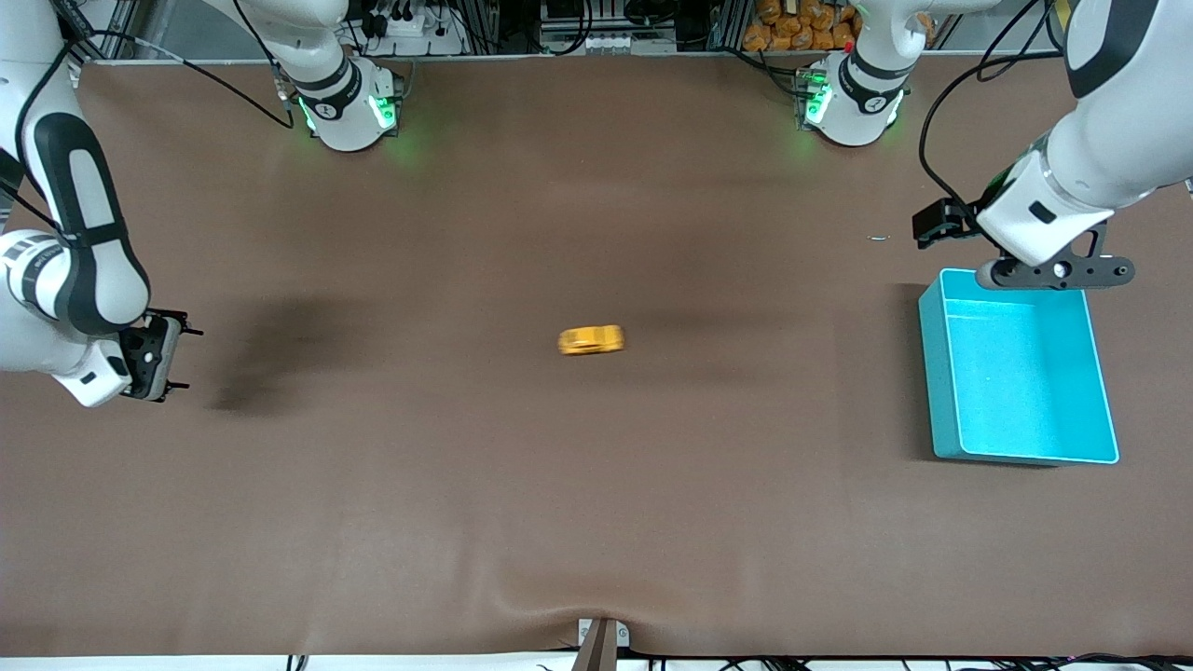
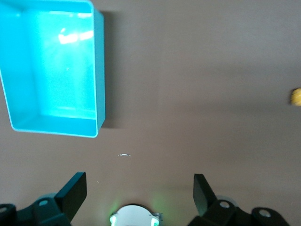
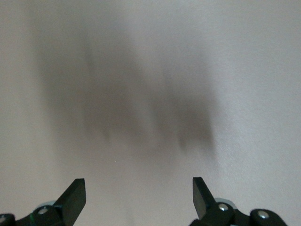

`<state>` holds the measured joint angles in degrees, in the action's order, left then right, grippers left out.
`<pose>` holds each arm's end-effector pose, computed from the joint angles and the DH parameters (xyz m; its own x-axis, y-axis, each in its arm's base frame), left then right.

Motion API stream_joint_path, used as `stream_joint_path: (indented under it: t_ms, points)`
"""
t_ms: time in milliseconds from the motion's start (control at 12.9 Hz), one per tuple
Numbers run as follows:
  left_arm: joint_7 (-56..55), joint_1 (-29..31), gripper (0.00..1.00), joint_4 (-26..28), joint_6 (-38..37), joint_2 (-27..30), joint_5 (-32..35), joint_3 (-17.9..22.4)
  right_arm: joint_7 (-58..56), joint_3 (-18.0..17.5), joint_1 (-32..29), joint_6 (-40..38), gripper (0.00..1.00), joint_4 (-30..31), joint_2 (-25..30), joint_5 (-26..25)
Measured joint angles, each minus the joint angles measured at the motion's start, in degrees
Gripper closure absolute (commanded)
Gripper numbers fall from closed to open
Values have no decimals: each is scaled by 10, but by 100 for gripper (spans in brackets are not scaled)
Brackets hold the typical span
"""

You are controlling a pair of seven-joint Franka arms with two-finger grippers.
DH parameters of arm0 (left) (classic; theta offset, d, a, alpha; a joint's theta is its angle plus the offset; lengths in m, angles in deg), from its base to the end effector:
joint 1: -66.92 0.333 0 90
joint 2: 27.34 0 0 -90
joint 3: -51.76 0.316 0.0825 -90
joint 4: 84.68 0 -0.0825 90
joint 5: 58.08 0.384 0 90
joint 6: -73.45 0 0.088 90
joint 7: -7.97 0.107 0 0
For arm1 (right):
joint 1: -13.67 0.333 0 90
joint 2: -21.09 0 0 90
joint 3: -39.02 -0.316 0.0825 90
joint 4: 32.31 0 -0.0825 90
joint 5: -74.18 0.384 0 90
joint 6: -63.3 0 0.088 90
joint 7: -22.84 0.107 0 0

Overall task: Wind and store yellow beetle car
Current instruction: 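Open the right gripper to release the car toward the teal box, then reach the left gripper toward the car while the right gripper retracts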

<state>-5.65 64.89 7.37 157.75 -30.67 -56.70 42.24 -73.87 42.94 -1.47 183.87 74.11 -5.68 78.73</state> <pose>0.5461 -0.1063 0.5683 0.9824 0.0404 -0.1826 0.0300 -0.9978 -0.0590 0.5832 -0.1954 0.2523 0.2617 0.9637 0.0524 0.9458 -0.2453 -0.2127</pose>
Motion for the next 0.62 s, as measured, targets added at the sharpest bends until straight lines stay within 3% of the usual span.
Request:
stream_joint_path:
  t_ms: [310, 620]
  points:
    - [-122, 3, 0, 62, 64, 2, 0, -2, 107, -1, 0, -44, 0, -12, 42, 1]
    - [-250, 2, 0, 144, 154, 15, -1, -22, 195, -4, 0, -124, 0, -76, 61, 17]
